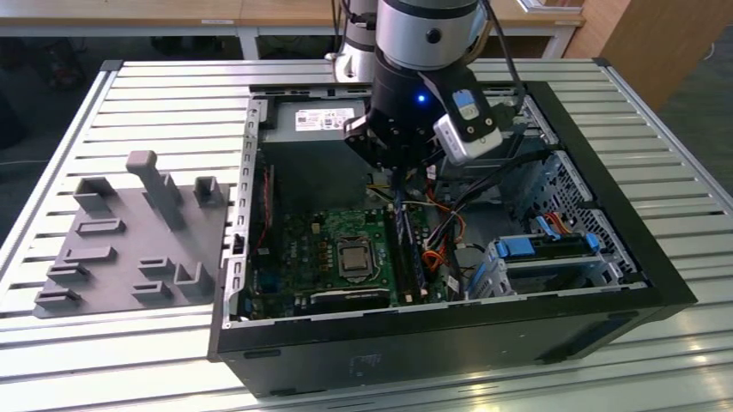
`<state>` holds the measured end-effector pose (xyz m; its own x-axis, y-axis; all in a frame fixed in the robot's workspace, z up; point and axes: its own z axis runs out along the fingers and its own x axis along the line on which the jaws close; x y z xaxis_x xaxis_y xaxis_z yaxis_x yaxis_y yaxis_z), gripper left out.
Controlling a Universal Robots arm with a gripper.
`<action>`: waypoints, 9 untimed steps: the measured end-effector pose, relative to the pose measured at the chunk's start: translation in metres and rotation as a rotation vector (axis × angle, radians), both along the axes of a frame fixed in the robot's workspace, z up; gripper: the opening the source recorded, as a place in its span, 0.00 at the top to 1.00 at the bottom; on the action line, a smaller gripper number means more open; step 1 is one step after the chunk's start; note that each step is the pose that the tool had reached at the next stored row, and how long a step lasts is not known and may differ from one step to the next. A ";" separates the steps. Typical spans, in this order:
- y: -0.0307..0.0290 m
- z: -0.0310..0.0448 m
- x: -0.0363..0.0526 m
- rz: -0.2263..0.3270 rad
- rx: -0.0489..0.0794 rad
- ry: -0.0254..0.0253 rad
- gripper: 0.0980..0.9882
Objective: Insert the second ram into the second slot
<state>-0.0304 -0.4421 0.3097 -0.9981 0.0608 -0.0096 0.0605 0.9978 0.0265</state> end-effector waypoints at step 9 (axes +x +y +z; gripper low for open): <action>0.0000 -0.0036 0.0000 0.000 0.000 0.0000 0.97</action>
<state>-0.0304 -0.4421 0.3061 -0.9981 0.0608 -0.0096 0.0606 0.9978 0.0266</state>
